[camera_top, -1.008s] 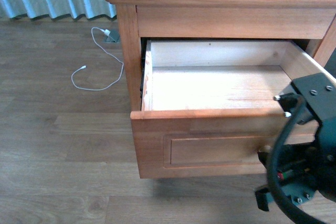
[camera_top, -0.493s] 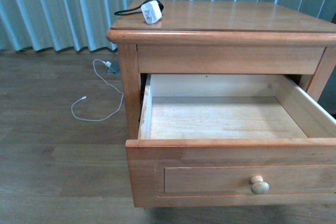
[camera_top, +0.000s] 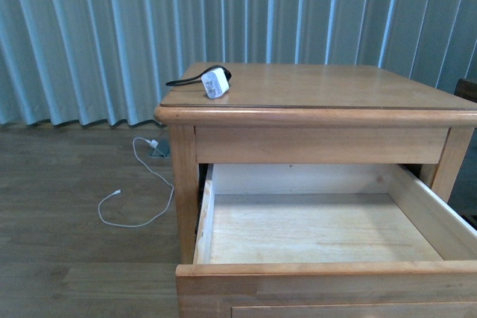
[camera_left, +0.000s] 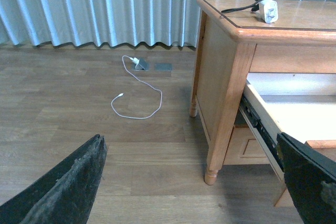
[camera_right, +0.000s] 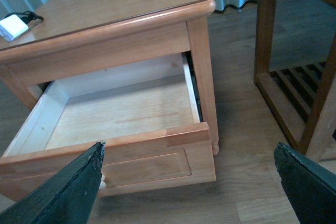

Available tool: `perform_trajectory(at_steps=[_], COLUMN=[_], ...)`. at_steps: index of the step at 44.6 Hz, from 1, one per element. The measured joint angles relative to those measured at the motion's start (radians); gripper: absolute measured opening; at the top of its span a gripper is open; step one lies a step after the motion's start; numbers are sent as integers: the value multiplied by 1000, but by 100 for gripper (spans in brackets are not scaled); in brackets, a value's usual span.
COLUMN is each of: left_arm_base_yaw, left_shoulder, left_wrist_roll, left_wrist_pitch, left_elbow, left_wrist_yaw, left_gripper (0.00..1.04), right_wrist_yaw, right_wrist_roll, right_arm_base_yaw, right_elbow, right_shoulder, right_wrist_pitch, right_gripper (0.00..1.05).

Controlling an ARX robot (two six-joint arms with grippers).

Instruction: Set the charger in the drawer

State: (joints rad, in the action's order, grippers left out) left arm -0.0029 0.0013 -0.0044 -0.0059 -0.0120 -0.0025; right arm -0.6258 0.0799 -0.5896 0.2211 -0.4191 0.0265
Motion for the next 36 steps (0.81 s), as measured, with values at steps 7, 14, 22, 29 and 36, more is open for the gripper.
perform_trajectory(at_steps=[7, 14, 22, 29, 36], left_arm_base_yaw=[0, 0, 0, 0, 0], left_shoulder=[0, 0, 0, 0, 0], left_wrist_roll=[0, 0, 0, 0, 0], left_wrist_pitch=[0, 0, 0, 0, 0], left_elbow=[0, 0, 0, 0, 0], left_wrist_yaw=[2, 2, 2, 2, 2], left_gripper=[99, 99, 99, 99, 99], right_wrist_yaw=[-51, -53, -58, 48, 184], right_wrist_roll=[15, 15, 11, -51, -70], right_arm_base_yaw=[-89, -89, -92, -17, 127], right_elbow=[-27, -27, -35, -126, -142], right_shoulder=[7, 7, 14, 159, 256], right_wrist_pitch=[-31, -32, -51, -164, -108], right_gripper=[96, 96, 95, 71, 47])
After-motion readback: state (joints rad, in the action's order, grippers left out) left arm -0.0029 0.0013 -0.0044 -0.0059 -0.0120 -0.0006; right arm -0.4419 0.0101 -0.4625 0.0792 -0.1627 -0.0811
